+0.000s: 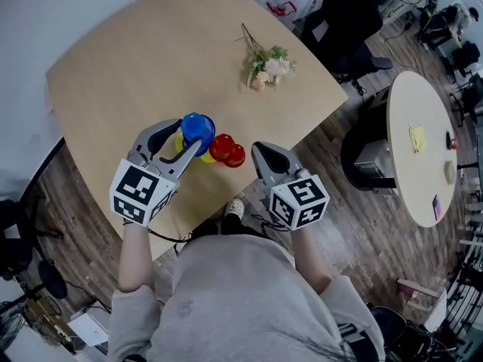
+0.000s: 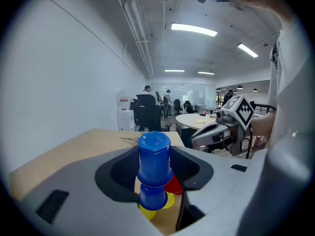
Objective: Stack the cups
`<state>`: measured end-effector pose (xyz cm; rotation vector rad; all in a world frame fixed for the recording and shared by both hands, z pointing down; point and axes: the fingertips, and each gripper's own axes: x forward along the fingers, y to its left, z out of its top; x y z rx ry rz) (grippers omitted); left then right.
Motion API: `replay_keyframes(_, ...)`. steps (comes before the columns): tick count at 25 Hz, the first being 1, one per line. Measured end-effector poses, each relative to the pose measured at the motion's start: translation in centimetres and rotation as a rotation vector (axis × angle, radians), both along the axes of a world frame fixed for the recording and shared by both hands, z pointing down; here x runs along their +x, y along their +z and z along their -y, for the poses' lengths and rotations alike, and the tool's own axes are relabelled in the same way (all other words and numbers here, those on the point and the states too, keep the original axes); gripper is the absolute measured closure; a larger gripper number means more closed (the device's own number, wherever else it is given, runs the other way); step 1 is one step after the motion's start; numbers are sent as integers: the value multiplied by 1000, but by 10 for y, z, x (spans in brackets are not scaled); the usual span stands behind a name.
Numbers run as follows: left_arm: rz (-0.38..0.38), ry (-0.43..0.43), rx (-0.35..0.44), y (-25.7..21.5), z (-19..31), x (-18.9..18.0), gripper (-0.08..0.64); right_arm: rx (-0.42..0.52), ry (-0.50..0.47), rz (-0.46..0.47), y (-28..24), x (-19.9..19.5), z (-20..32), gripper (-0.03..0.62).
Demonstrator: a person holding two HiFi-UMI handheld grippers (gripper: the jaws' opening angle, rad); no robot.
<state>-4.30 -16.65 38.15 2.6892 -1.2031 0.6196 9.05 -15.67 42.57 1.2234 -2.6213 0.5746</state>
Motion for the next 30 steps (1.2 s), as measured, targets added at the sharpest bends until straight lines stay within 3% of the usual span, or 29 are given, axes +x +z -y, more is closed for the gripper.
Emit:
replay_keyframes(14, 73, 13, -56, 30, -7, 20, 359, -7, -9, 11, 1, 11, -3, 580)
replay_keyframes(30, 32, -7, -17, 19, -9, 19, 333, 6, -49, 27, -3, 19, 0, 580)
